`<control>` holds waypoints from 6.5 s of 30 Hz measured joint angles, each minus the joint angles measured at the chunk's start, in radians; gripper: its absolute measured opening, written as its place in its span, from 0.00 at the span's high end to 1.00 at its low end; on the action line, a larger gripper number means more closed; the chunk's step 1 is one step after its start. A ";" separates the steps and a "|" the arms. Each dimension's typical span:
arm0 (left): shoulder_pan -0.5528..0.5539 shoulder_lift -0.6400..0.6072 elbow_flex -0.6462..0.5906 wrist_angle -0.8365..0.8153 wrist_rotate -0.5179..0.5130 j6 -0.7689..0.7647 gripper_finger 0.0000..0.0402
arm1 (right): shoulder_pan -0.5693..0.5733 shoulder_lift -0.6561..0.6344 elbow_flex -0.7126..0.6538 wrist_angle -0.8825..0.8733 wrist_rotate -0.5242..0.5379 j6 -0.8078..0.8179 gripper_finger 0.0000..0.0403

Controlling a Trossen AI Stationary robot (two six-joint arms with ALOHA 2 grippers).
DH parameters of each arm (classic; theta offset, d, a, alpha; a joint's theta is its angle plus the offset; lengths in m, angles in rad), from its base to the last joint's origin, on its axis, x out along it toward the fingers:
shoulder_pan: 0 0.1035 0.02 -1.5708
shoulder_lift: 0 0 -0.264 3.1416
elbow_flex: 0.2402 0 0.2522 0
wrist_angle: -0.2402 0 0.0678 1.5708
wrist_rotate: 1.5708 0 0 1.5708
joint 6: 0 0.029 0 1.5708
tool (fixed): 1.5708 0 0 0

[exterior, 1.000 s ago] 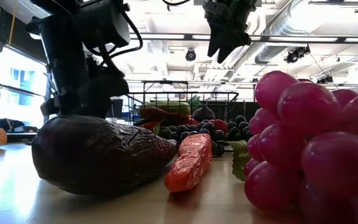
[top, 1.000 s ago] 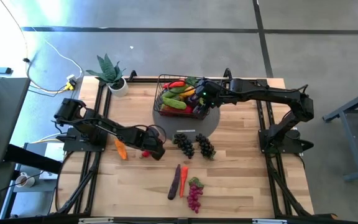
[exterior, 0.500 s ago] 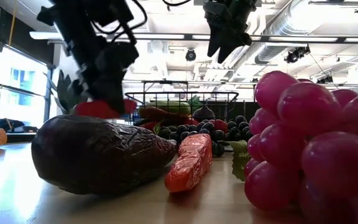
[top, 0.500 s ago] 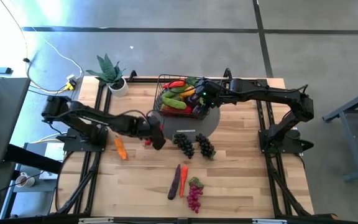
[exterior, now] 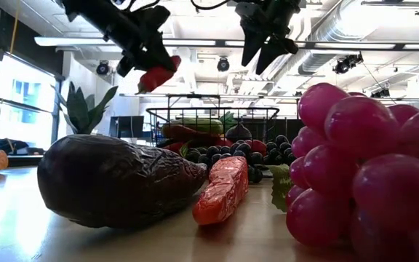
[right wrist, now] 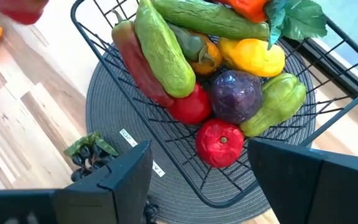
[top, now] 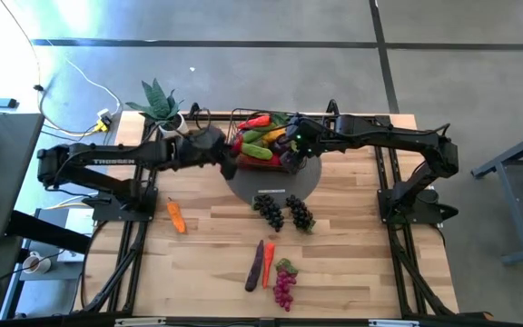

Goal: Build produce basket
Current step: Put the red chilli pepper into the wire basket, then put the orange carrot into the wire basket

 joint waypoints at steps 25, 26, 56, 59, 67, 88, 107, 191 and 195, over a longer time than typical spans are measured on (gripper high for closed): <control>0.278 0.135 -0.001 0.468 0.183 0.534 0.74 | 0.040 0.000 0.000 0.001 0.038 0.257 0.39; 0.283 0.151 -0.001 0.488 0.191 0.533 0.73 | 0.045 0.000 0.000 0.001 0.044 0.262 0.39; 0.302 0.351 -0.001 0.574 0.165 0.732 0.55 | 0.134 0.000 0.000 0.000 0.057 0.313 0.39; 0.302 0.338 -0.001 0.568 0.165 0.732 0.52 | 0.149 0.000 0.000 0.000 0.056 0.315 0.39; 0.294 0.208 -0.001 0.515 0.141 0.655 0.49 | 0.189 0.000 0.000 0.000 0.050 0.345 0.39; 0.029 -0.144 0.000 -0.140 0.143 0.133 0.51 | 0.366 0.000 0.000 0.012 -0.127 0.805 0.39; -0.150 -0.154 0.000 -0.391 0.099 -0.012 0.51 | 0.544 0.142 0.000 0.134 -0.208 1.075 0.39; -0.190 -0.153 0.000 -0.594 0.144 0.268 0.51 | 0.332 0.525 0.371 0.049 0.040 1.046 0.78; -0.190 -0.153 0.000 -0.597 0.144 0.260 0.51 | 0.262 0.525 0.450 0.011 0.069 0.903 0.78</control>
